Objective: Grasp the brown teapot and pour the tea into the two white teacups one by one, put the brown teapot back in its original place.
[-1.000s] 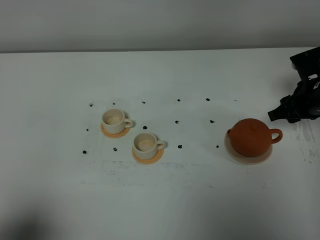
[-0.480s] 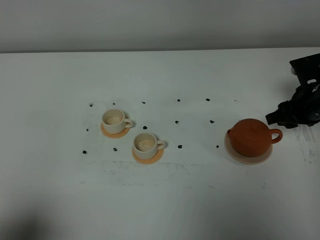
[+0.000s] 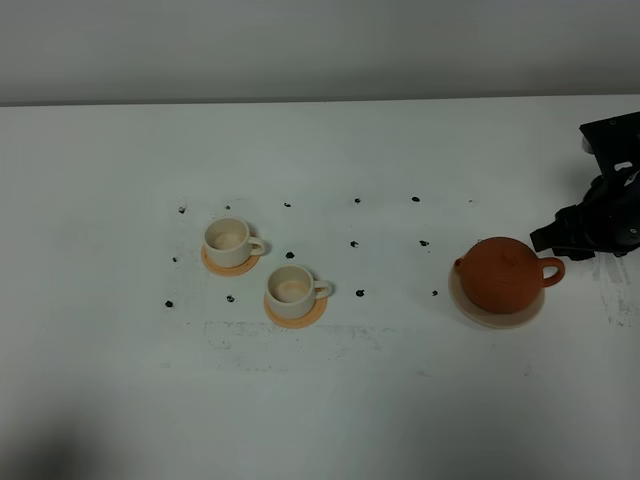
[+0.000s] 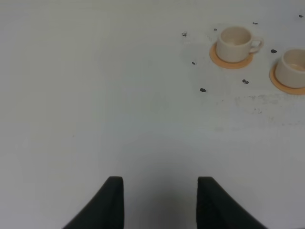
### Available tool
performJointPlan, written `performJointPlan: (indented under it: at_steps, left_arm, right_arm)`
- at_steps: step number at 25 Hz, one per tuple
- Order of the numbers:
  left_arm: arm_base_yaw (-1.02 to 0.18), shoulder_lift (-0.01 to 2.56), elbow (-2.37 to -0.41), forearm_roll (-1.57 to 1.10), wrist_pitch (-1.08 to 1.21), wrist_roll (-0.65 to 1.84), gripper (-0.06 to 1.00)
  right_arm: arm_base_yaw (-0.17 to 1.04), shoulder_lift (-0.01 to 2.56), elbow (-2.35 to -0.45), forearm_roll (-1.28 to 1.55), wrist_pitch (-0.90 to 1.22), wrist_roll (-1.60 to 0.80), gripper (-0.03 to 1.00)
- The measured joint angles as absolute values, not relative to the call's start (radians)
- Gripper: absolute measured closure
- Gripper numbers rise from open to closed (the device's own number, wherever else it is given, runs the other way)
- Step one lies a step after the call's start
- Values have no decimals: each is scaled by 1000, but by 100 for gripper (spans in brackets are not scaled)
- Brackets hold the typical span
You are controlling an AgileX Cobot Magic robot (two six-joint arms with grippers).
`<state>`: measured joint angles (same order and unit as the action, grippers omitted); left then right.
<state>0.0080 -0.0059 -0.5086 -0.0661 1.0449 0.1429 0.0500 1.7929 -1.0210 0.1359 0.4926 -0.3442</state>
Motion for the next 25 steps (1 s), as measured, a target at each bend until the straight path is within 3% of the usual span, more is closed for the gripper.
performJointPlan:
  at_steps: [25]
  left_arm:
    - [8, -6, -509, -66, 1045, 143, 58]
  right_arm:
    - [43, 1793, -1024, 157, 574, -341, 54]
